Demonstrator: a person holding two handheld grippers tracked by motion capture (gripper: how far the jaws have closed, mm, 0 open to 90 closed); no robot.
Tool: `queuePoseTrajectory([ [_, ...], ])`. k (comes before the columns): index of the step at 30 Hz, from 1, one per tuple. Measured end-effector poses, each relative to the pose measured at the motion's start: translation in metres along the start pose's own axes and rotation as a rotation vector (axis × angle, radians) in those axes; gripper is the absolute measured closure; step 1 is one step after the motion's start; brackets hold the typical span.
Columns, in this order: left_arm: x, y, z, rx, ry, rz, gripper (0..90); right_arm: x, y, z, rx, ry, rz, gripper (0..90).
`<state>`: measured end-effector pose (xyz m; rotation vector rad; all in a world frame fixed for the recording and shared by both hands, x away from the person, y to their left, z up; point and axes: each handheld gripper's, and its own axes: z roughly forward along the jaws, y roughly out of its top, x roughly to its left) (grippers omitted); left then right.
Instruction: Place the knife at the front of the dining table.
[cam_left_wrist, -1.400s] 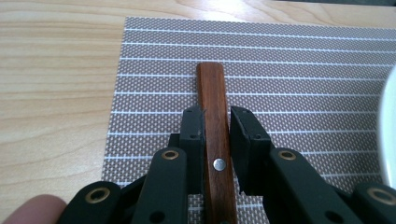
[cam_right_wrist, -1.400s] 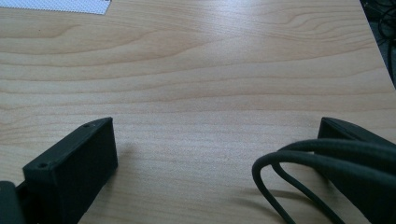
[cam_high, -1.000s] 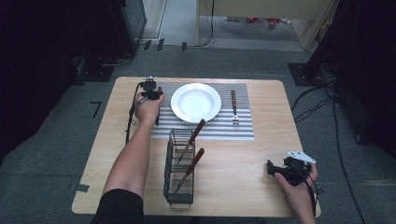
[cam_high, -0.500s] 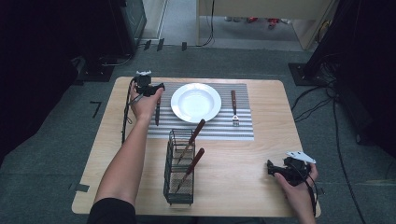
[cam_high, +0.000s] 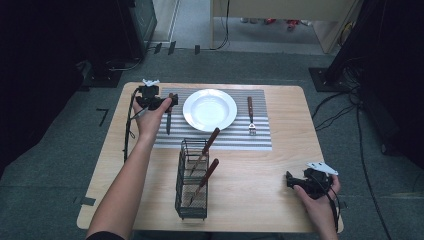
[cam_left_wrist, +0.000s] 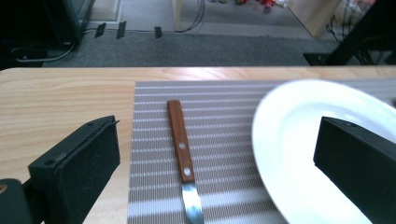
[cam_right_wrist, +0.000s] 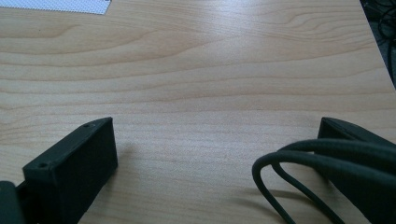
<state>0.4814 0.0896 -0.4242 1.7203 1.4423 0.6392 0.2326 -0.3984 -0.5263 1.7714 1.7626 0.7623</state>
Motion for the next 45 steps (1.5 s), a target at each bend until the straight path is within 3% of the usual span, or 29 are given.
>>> queuePoseTrajectory([
  [2, -0.002, -0.003, -0.008, -0.014, 0.012, 0.018, 0.6, 0.000, 0.000, 0.000, 0.000, 0.000, 0.000, 0.0],
  [8, 0.000, -0.019, -0.036, -0.039, -0.023, 0.019, 0.5, 0.000, 0.000, 0.000, 0.000, 0.000, 0.000, 0.0],
  [21, 0.030, -0.072, -0.090, -0.049, 0.007, 0.032, 0.5, 0.000, 0.000, 0.000, 0.000, 0.000, 0.000, 0.0],
  [32, 0.050, -0.124, -0.125, -0.017, 0.038, 0.026, 0.5, 0.000, 0.000, 0.000, 0.000, 0.000, -0.001, 0.0],
  [38, 0.062, -0.153, -0.135, 0.027, 0.045, 0.018, 0.5, 0.000, 0.000, 0.000, -0.001, 0.000, 0.000, 0.0],
  [42, 0.070, -0.172, -0.139, 0.051, 0.085, 0.028, 0.5, 0.000, 0.000, 0.000, 0.000, 0.000, 0.001, 0.0],
  [45, 0.075, -0.183, -0.141, 0.078, 0.092, 0.021, 0.5, 0.000, 0.000, 0.000, 0.001, 0.000, 0.001, 0.0],
])
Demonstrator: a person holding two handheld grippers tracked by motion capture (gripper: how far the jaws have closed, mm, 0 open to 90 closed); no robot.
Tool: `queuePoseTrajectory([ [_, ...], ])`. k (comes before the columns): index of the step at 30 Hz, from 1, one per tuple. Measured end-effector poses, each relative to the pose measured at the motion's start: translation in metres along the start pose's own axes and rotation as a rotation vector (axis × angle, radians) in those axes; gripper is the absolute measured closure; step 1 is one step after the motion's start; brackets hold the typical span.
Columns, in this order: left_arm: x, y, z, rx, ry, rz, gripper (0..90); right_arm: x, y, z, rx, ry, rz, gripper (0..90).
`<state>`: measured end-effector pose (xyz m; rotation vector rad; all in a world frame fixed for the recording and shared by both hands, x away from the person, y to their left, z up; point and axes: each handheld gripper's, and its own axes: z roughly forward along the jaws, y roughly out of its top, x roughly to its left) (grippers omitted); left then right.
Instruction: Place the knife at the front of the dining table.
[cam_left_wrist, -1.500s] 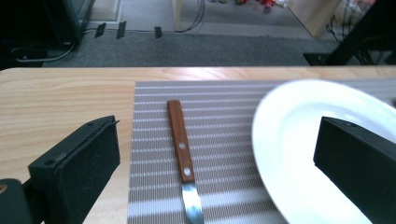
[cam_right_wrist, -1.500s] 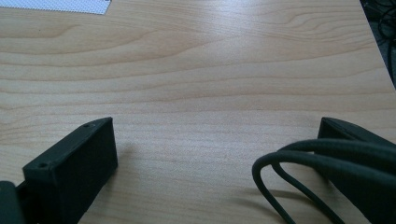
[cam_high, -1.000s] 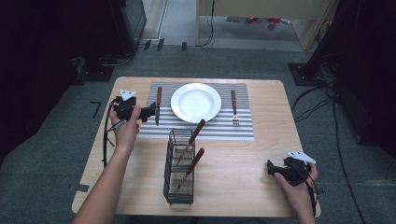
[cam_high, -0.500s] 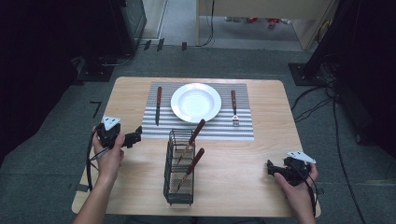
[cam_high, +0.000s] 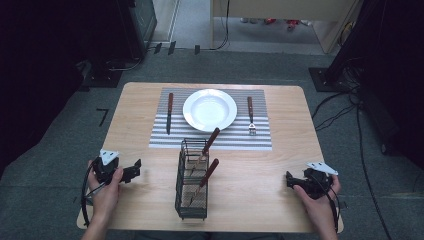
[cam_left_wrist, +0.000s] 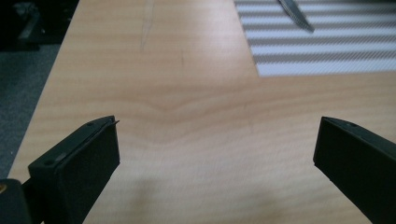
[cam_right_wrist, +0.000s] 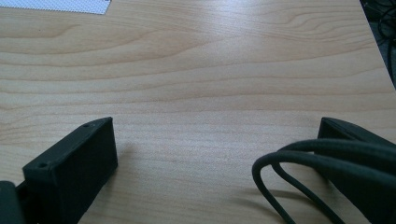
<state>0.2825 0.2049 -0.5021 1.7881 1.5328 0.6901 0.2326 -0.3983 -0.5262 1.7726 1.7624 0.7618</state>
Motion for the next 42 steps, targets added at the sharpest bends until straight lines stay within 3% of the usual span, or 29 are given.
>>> queuePoseTrajectory([
  [4, 0.001, -0.012, -0.004, 0.019, 0.021, 0.023, 0.5, 0.000, 0.000, 0.000, 0.000, 0.000, 0.000, 0.0],
  [10, 0.012, -0.026, -0.008, 0.048, 0.042, 0.014, 0.5, 0.000, 0.000, 0.000, 0.000, 0.000, 0.000, 0.0],
  [11, 0.014, -0.027, -0.010, 0.042, 0.041, 0.001, 0.5, 0.000, 0.000, 0.000, 0.000, 0.000, 0.000, 0.0],
  [17, 0.010, -0.028, -0.009, 0.072, 0.071, 0.036, 0.5, 0.000, 0.000, 0.000, 0.000, 0.000, 0.000, 0.0],
  [26, 0.007, -0.027, -0.006, 0.095, 0.023, 0.024, 0.5, 0.000, 0.000, 0.000, 0.000, 0.000, 0.000, 0.0],
  [42, 0.007, -0.025, -0.004, 0.094, 0.013, 0.032, 0.2, 0.000, 0.000, 0.000, 0.000, 0.000, -0.001, 0.0],
])
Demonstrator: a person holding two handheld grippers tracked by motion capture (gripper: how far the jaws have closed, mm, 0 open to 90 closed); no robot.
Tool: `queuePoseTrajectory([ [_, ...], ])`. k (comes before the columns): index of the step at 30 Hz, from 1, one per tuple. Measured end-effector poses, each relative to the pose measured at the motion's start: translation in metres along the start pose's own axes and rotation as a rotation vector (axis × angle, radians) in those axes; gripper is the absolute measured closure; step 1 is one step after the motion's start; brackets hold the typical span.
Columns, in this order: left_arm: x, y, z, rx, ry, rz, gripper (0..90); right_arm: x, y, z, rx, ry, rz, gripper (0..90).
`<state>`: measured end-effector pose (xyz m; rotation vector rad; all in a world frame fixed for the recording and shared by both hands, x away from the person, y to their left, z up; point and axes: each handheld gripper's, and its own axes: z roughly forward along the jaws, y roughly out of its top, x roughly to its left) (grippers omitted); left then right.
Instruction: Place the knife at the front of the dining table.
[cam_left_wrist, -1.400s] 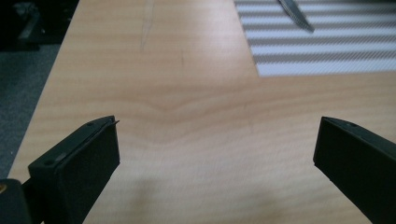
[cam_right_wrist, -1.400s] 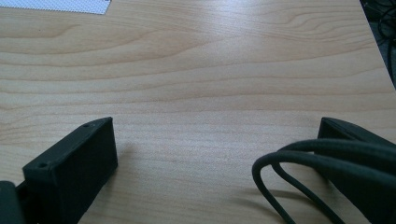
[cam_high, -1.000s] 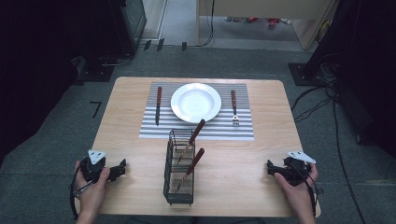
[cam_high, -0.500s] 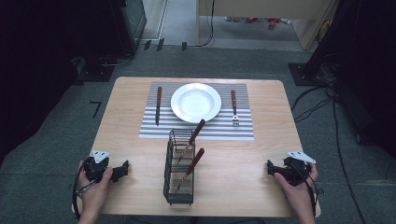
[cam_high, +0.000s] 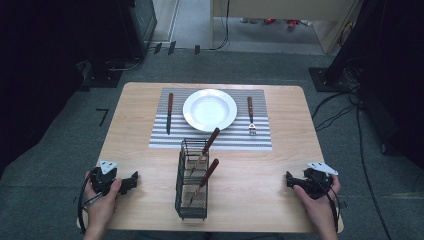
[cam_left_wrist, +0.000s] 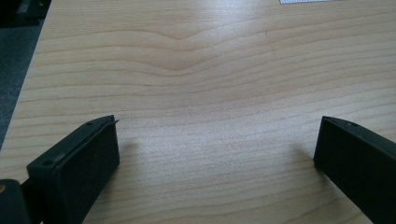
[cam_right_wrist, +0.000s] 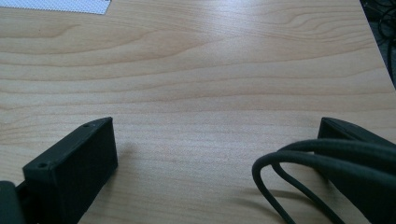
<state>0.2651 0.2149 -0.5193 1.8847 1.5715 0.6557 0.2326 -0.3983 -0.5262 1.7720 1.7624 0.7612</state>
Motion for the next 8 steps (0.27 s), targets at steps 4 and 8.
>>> queuePoseTrajectory([
  [4, -0.0006, 0.0003, 0.0003, 0.001, 0.007, -0.004, 0.2, 0.0000, 0.0000, 0.0000, 0.000, 0.000, 0.000, 0.0],
  [8, -0.0008, 0.0005, 0.0003, 0.002, 0.010, -0.005, 0.2, 0.0000, 0.0000, 0.0000, 0.000, 0.000, 0.000, 0.0],
])
